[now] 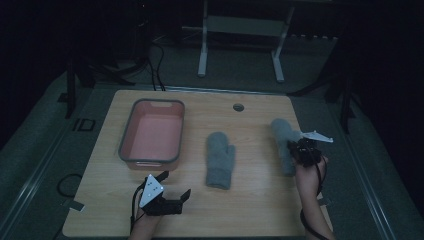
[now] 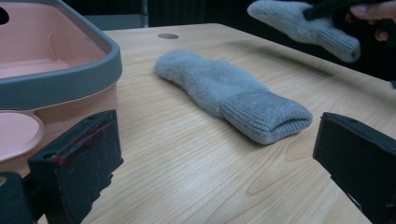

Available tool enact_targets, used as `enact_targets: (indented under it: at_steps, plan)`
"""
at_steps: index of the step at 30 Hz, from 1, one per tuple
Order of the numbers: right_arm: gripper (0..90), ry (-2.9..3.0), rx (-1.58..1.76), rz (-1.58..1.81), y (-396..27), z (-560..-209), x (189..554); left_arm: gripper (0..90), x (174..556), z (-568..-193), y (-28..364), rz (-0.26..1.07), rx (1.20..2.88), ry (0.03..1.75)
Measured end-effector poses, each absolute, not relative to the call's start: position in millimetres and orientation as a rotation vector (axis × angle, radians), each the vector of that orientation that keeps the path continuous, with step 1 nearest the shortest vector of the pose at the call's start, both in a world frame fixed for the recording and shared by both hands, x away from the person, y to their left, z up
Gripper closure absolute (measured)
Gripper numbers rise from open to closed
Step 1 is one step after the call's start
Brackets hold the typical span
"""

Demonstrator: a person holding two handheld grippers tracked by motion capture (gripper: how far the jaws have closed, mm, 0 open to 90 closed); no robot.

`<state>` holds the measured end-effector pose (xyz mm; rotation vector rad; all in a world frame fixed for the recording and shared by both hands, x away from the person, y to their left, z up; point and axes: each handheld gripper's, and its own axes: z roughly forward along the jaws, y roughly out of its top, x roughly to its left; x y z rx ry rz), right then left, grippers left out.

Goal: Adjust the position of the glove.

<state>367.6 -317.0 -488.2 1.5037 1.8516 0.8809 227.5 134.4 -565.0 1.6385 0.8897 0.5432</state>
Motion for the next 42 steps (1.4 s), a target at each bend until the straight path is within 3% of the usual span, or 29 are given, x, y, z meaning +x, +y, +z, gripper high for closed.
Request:
enact_targets:
  at_steps: [13,29,35,42]
  plan:
    - [85.0,1.842,1.611,0.922,-312,-506,335,1.4,226,-564,134,0.547,1.639,0.883]
    - [81.7,1.846,1.645,0.830,-309,-546,336,1.4,226,-564,134,0.549,1.641,0.877]
    - [77.4,1.862,1.631,0.838,-311,-546,337,1.4,226,-564,134,0.546,1.638,0.879]
    - [63.0,1.896,1.535,0.917,-310,-535,335,1.4,226,-564,134,0.543,1.642,0.878]
